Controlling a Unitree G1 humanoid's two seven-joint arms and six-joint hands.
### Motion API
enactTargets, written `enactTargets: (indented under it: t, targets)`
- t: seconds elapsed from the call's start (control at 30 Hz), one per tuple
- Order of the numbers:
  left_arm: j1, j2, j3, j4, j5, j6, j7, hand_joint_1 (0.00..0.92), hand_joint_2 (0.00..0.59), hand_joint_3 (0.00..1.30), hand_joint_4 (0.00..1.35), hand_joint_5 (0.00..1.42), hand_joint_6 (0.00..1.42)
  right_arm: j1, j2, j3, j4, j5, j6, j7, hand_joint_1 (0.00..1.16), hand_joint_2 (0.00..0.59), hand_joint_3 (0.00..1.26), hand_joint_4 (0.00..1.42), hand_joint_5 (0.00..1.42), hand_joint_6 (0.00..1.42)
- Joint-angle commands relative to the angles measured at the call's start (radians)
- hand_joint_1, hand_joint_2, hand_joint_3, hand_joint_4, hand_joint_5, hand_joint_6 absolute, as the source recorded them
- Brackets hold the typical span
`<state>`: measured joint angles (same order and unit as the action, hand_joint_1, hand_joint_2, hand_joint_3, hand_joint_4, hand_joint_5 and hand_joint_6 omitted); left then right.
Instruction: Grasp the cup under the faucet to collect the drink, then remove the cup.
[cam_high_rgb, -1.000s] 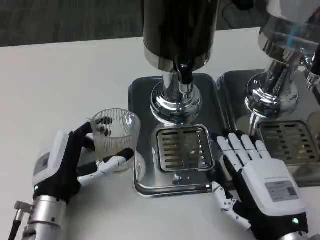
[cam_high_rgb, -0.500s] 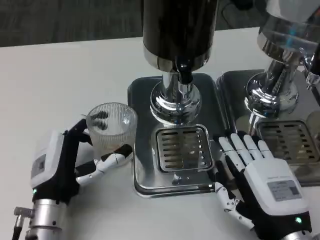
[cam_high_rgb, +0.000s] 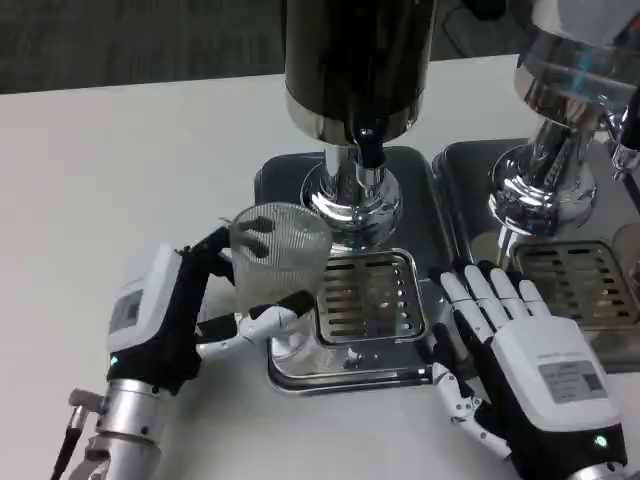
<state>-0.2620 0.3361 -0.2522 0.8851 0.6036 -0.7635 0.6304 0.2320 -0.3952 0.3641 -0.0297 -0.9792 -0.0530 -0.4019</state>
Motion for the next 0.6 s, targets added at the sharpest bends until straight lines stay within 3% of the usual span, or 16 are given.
enactTargets:
  t: [0.03,0.6]
  targets:
    - [-0.046,-0.008,-0.018,0.021,0.012,-0.025,0.019,0.437,0.191,0.45,0.52,0.72,0.65,0.018,-0.003,-0.011,-0.021,-0.009,0.014,-0.01,0.01,0.526,0.06,0.0,0.0,0.0]
    - [-0.226,-0.083,-0.148,0.204,0.105,0.06,0.063,0.43,0.187,0.44,0.5,0.71,0.66,0.065,0.025,-0.015,-0.053,-0.025,0.058,-0.029,0.01,0.526,0.06,0.0,0.0,0.0]
